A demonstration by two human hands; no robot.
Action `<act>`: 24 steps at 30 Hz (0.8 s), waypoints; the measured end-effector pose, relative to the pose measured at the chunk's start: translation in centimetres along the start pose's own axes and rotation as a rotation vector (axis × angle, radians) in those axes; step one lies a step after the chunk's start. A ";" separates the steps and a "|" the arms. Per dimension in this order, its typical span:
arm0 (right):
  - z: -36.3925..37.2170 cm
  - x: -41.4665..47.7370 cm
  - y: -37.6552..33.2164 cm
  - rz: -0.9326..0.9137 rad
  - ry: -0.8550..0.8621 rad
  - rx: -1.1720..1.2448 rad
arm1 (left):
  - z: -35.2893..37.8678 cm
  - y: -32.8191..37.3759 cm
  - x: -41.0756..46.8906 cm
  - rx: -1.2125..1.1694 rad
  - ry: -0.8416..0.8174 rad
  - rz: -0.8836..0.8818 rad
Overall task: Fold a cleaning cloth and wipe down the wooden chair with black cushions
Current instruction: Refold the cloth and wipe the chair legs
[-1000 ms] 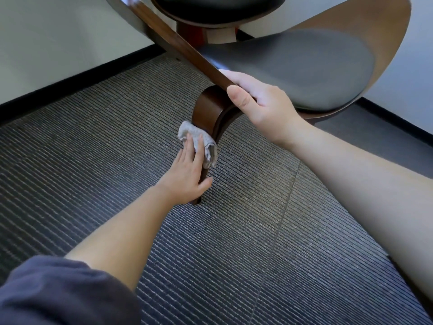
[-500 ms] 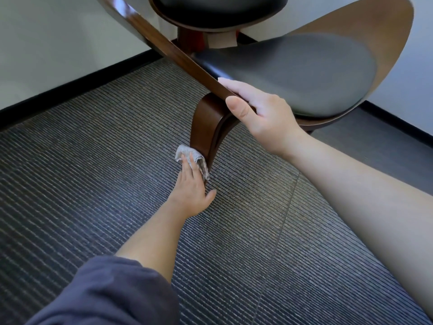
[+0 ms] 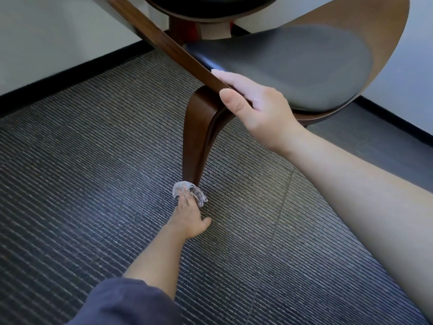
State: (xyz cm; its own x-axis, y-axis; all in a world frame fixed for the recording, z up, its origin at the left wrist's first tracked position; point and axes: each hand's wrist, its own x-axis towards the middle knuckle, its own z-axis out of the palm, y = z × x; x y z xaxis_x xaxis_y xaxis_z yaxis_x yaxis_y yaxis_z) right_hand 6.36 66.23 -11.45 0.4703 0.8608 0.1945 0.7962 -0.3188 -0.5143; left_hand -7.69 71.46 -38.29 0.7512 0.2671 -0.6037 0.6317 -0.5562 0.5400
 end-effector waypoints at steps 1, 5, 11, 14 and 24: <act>0.0 0.0 0.0 0.001 0.000 0.000 | 0.0 -0.2 0.2 0.011 -0.022 -0.003; 0.1 0.0 0.0 0.002 0.002 0.003 | -0.2 -1.0 0.6 0.047 -0.112 -0.047; 0.0 0.0 -0.1 0.007 -0.001 -0.006 | -0.9 -1.2 -0.1 0.078 -0.129 -0.009; -0.1 -0.1 -0.2 0.007 0.000 -0.014 | -1.4 -1.0 -1.0 0.068 -0.023 0.094; 0.0 -0.2 -0.2 0.013 0.002 -0.007 | -3.4 0.0 -2.9 0.111 0.225 0.275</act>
State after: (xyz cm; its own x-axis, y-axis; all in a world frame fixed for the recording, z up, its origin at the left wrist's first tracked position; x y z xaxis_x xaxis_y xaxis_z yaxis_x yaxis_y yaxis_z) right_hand 6.08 66.14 -11.38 0.4813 0.8557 0.1899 0.7929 -0.3327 -0.5105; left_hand -9.23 73.34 -34.54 0.9211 0.2548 -0.2944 0.3848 -0.7101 0.5896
